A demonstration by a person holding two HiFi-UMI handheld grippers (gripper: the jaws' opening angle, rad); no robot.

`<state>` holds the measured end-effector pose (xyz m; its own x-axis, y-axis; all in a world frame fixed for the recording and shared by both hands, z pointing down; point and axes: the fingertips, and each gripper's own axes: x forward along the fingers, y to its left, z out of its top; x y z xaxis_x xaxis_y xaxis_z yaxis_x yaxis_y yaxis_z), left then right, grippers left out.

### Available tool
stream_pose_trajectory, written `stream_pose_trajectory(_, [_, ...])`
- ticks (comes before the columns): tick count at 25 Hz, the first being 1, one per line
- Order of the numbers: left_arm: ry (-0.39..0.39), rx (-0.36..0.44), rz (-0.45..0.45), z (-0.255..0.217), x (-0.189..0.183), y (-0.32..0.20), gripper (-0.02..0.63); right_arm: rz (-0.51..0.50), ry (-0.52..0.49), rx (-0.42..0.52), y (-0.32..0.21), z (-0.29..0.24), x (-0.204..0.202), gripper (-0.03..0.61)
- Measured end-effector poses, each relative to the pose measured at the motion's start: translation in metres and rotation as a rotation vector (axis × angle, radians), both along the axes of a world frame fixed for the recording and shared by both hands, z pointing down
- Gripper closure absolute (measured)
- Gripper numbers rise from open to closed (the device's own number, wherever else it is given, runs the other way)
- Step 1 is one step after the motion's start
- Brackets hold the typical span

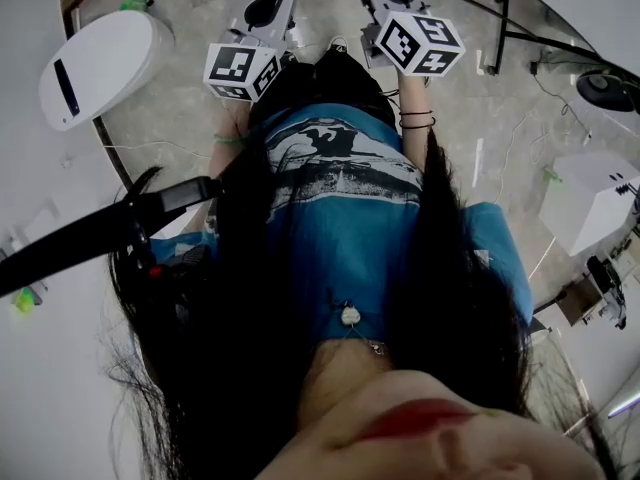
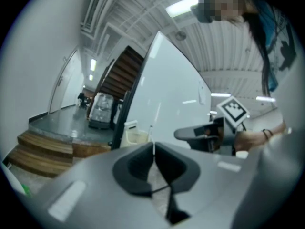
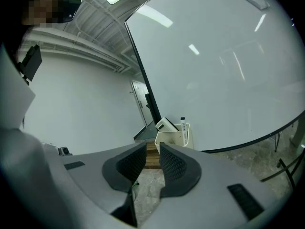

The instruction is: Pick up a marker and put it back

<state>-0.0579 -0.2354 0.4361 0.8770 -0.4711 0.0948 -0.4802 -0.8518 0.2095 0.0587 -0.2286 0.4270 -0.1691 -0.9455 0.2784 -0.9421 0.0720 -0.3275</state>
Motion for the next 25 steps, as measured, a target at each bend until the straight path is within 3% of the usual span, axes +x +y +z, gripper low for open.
stream_pose_trajectory(13, [-0.002, 0.076, -0.042, -0.026, 0.026, 0.089, 0.606, -0.100, 0.004, 0.060, 0.095, -0.015, 0.006, 0.492])
stream_pose_trajectory(25, [-0.019, 0.035, -0.044, -0.001, 0.113, 0.290, 0.606, -0.261, -0.007, 0.001, 0.284, 0.017, 0.050, 0.546])
